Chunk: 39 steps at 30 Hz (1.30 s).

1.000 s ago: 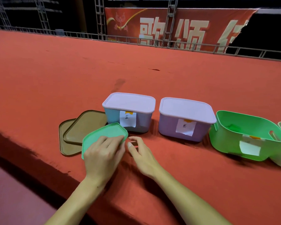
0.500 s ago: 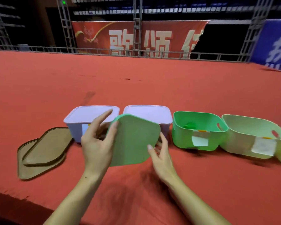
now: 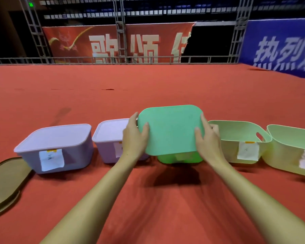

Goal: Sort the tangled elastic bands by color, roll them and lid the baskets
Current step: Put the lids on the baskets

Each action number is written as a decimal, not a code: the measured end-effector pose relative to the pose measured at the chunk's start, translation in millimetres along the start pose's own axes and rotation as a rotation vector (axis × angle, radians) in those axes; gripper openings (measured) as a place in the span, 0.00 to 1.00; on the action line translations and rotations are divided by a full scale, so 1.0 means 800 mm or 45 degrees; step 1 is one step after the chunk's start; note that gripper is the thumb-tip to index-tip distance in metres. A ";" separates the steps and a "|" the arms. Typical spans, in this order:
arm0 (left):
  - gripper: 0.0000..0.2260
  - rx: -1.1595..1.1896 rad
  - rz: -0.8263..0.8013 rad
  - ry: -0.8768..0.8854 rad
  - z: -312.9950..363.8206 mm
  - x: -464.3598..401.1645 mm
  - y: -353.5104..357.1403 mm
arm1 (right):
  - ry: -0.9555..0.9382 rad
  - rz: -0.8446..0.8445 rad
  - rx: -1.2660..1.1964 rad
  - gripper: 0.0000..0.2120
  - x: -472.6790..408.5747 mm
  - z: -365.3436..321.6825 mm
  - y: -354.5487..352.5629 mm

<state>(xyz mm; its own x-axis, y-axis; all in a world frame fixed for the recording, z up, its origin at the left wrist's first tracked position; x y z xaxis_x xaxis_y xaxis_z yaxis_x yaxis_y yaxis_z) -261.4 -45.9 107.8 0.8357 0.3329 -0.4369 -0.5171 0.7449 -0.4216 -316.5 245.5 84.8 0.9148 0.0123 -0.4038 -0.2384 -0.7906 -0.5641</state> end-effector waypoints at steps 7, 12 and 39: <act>0.25 -0.170 -0.279 -0.100 -0.014 -0.058 0.115 | 0.139 -0.186 0.204 0.28 -0.072 0.049 0.018; 0.32 -0.409 -0.345 -0.160 -0.036 -0.075 0.150 | 0.234 -0.180 0.315 0.24 -0.078 0.067 0.032; 0.22 -0.999 -0.713 0.115 -0.043 -0.084 0.225 | 0.202 -0.556 0.757 0.25 -0.090 0.104 0.056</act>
<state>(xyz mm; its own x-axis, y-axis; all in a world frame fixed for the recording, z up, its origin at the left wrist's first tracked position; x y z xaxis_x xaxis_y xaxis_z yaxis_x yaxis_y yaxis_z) -417.2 45.9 33.5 0.9981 -0.0231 -0.0570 -0.0521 0.1730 -0.9835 -420.4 260.1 29.2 0.9917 0.1250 0.0292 0.0624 -0.2700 -0.9609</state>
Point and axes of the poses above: each hand's wrist, its own x-axis away from the middle knuckle, its own y-axis out of the palm, z = x × y, the point moved 10 cm from there along -x, towards the middle knuckle, and after that the axes turned 6 degrees about -z, right-handed, at the moved point
